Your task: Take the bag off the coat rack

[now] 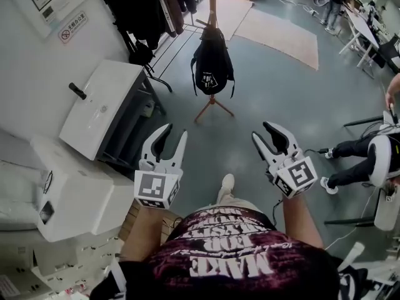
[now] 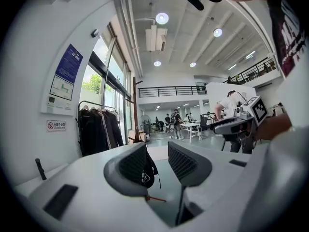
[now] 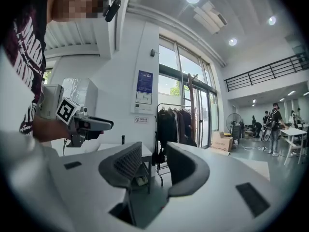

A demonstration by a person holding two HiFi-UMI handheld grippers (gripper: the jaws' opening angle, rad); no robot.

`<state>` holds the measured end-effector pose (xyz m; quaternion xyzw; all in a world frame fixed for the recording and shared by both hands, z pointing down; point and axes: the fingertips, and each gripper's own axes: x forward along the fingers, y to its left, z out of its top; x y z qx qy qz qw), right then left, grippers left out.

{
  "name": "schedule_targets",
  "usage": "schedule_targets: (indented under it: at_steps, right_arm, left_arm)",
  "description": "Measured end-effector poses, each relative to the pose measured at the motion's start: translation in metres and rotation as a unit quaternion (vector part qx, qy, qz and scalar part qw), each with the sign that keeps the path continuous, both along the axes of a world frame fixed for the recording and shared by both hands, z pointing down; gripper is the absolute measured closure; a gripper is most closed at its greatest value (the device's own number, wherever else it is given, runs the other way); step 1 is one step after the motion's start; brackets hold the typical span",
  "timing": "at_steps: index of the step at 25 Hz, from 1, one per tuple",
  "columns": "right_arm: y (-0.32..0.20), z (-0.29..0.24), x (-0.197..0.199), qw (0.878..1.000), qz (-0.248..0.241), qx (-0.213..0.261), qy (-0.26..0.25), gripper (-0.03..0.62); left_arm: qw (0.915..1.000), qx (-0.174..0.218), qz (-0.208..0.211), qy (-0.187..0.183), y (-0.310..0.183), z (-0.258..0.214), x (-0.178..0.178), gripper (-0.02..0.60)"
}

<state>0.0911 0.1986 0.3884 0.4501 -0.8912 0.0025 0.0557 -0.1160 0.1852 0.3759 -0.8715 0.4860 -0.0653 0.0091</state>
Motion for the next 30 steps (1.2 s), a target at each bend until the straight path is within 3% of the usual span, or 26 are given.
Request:
schedule_targets:
  at_steps: [12, 30]
  right_arm:
    - [-0.079, 0.003, 0.016, 1.000, -0.029, -0.006, -0.002, 0.418]
    - [-0.151, 0.006, 0.053, 0.998, -0.065, -0.011, -0.003, 0.421]
  left_arm:
    - [0.9997, 0.002, -0.018, 0.017, -0.077, -0.003, 0.021, 0.439]
    - [0.9979, -0.004, -0.057, 0.032, -0.147, -0.005, 0.050, 0.439]
